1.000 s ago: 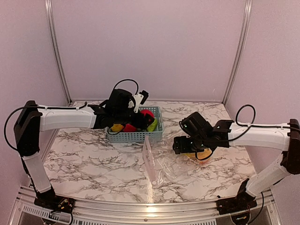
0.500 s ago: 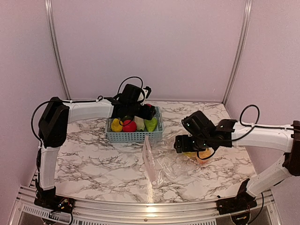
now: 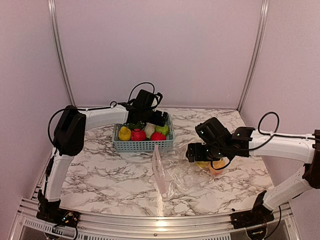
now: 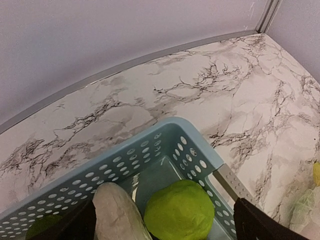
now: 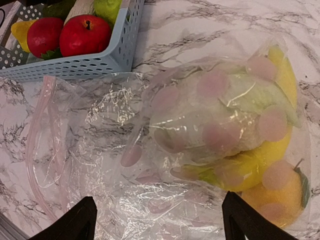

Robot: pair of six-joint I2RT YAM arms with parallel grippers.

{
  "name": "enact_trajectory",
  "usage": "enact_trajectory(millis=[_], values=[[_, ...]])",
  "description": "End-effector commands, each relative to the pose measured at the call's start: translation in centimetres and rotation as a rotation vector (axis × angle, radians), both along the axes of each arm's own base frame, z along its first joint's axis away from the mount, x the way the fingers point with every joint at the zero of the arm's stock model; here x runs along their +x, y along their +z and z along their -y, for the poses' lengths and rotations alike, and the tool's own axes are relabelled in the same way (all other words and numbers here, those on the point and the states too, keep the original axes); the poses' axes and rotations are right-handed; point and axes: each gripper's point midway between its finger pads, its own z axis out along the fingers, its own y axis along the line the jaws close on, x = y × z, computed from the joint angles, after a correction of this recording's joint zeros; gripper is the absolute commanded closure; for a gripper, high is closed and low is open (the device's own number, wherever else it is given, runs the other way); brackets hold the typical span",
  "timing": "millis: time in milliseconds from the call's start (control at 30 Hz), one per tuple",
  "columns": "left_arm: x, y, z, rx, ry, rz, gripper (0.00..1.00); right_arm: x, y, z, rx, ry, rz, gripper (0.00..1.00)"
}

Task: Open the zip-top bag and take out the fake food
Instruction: Place the fake fruit in the bin.

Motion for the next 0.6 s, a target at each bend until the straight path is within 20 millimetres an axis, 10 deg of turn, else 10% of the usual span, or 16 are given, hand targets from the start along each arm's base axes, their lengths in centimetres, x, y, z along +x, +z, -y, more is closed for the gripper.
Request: enact_trajectory(millis=[0,567], values=[[-0.4,2.3,-0.6,0.003,0.005,0.025,0.01,0.0,0.1,0.6,-0.009,-0.018,0.001,0.15],[-6.2,6.8,-3.9,-0.053,-0.031,0.061,0.01,0.8,0.4,1.8,-0.021,-0.058,0.016,0.17]])
